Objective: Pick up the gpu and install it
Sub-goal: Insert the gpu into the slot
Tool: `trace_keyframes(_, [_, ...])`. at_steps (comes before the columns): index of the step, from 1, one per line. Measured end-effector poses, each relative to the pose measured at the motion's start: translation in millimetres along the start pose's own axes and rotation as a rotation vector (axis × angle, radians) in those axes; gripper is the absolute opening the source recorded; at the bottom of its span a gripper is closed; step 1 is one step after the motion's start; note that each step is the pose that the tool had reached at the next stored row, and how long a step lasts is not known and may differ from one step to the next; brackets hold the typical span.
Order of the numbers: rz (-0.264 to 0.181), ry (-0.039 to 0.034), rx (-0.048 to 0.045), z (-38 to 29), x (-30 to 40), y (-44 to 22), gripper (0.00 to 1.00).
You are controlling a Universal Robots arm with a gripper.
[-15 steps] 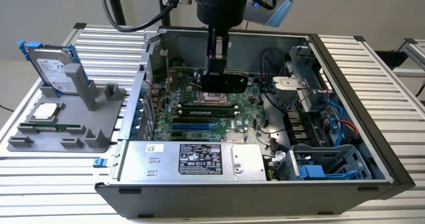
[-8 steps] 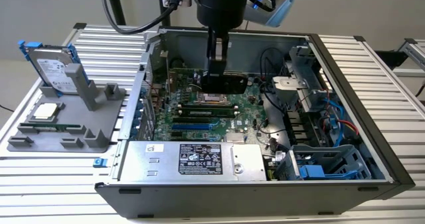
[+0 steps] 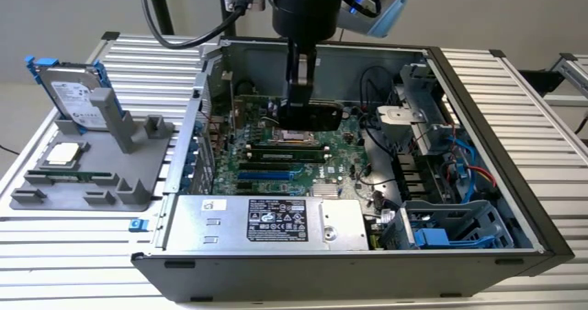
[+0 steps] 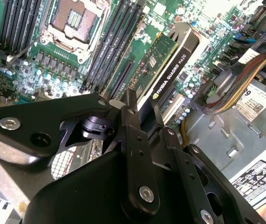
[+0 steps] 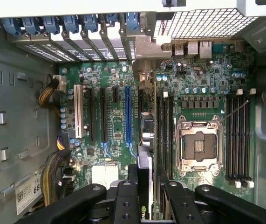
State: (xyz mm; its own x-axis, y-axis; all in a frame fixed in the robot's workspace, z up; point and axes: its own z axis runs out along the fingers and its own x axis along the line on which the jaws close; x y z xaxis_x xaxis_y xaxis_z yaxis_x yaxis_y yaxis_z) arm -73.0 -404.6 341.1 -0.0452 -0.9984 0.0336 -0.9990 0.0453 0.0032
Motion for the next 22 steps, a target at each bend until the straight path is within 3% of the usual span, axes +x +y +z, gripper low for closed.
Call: trace_keyframes(22, [0.0, 0.0208, 0.0008, 14.2, -0.5, 0.0, 0.0])
